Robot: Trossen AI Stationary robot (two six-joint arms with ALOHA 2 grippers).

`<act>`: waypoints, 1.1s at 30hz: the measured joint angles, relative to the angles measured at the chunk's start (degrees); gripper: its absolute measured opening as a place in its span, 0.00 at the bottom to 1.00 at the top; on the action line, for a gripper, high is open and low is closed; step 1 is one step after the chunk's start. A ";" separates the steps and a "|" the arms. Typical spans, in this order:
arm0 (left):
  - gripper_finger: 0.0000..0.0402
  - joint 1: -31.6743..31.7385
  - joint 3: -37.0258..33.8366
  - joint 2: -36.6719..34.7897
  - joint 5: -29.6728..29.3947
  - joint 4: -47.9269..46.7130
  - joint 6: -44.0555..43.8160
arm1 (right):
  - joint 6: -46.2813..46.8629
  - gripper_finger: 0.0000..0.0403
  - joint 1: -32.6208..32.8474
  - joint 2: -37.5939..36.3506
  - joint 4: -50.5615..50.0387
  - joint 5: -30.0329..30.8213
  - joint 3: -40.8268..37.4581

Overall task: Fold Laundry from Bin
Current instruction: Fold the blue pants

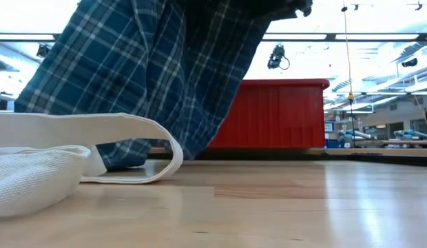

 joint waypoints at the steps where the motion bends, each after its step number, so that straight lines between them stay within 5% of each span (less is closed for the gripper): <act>1: 0.29 0.00 0.00 -0.10 -0.14 -0.01 -0.02 | 0.00 0.58 1.25 -0.12 -0.79 3.27 -0.45; 6: 0.29 0.00 0.00 -0.45 -0.79 -0.09 -1.27 | 7.60 0.58 6.63 -0.20 -1.90 9.90 -2.69; 12: 0.29 0.00 0.00 -0.45 -1.83 0.03 -1.46 | 14.33 0.58 9.18 2.51 11.44 0.84 -9.52; 16: 0.29 0.00 0.00 -0.45 -3.16 1.19 -1.45 | 4.83 0.58 9.19 6.76 30.47 -7.48 -13.61; 23: 0.29 0.04 0.02 -0.75 -3.74 2.13 -2.01 | -18.59 0.56 8.67 15.59 45.15 -5.26 -11.00; 30: 0.29 -0.06 0.02 -0.69 -3.72 2.58 -5.21 | -38.70 0.52 -0.29 22.46 59.53 -3.62 -5.01; 33: 0.29 -0.53 0.02 -0.69 -3.69 2.65 -4.88 | -43.53 0.51 -4.41 23.63 68.58 -7.83 -3.29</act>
